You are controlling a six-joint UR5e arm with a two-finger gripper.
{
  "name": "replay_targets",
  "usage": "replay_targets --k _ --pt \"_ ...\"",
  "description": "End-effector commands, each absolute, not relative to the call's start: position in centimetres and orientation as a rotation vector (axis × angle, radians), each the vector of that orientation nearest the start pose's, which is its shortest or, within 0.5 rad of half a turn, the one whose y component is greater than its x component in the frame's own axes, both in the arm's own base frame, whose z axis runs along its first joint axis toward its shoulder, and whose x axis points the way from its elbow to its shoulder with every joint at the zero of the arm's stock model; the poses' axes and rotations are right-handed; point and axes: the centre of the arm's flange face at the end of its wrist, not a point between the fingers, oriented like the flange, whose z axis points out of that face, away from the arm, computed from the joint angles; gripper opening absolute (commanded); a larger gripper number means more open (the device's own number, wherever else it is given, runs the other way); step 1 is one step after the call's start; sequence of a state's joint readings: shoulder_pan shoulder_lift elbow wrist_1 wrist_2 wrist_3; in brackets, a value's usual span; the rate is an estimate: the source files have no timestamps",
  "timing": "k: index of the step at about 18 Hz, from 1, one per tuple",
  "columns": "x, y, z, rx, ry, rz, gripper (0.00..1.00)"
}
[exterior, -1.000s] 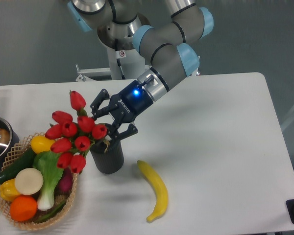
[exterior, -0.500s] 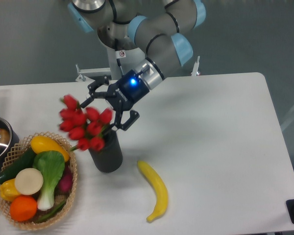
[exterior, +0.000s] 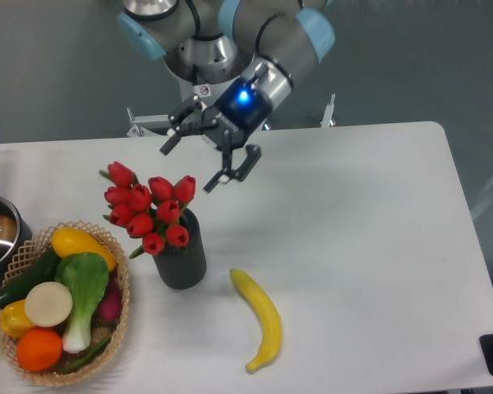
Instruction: Insert the flowers into the vase
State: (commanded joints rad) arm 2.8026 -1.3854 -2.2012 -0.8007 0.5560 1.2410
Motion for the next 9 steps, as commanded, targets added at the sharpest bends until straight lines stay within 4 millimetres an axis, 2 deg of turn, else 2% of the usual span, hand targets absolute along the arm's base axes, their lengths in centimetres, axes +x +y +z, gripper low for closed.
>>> replay_targets --k 2,5,9 --pt "-29.3 32.2 39.5 -2.242 0.200 0.068 1.00" --pt "-30.5 30.4 39.3 -2.448 0.201 0.241 1.00" --pt "-34.8 26.9 38.9 -2.525 0.061 0.300 1.00"
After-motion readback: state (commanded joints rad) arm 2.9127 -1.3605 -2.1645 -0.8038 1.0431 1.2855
